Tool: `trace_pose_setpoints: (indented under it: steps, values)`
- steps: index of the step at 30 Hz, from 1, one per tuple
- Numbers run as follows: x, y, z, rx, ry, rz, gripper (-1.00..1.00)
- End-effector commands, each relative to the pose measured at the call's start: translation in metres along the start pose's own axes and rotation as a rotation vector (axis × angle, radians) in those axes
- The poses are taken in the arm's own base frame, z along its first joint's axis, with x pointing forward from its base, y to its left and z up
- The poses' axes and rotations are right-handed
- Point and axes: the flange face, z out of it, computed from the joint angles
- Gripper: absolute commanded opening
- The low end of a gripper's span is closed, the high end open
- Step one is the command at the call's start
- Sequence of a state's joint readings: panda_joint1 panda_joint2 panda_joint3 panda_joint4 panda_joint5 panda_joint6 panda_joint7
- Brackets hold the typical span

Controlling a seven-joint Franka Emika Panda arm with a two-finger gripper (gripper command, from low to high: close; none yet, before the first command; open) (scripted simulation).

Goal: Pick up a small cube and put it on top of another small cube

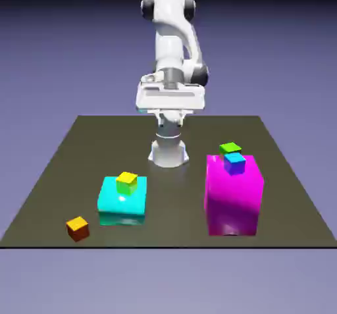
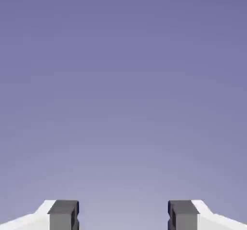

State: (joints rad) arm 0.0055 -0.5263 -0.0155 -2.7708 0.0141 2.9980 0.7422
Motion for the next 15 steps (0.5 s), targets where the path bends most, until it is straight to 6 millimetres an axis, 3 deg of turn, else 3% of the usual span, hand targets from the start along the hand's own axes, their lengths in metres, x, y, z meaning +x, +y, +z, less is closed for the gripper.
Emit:
trace_pose_setpoints:
  steps: [1, 8, 15]
  values:
    - [0.009, 0.003, 0.009, -0.028, -0.023, 0.029, 0.00]
    - [0.070, 0.036, 0.076, -0.222, -0.177, 0.230, 0.00]
    - [0.119, 0.090, 0.142, -0.405, -0.320, 0.423, 0.00]
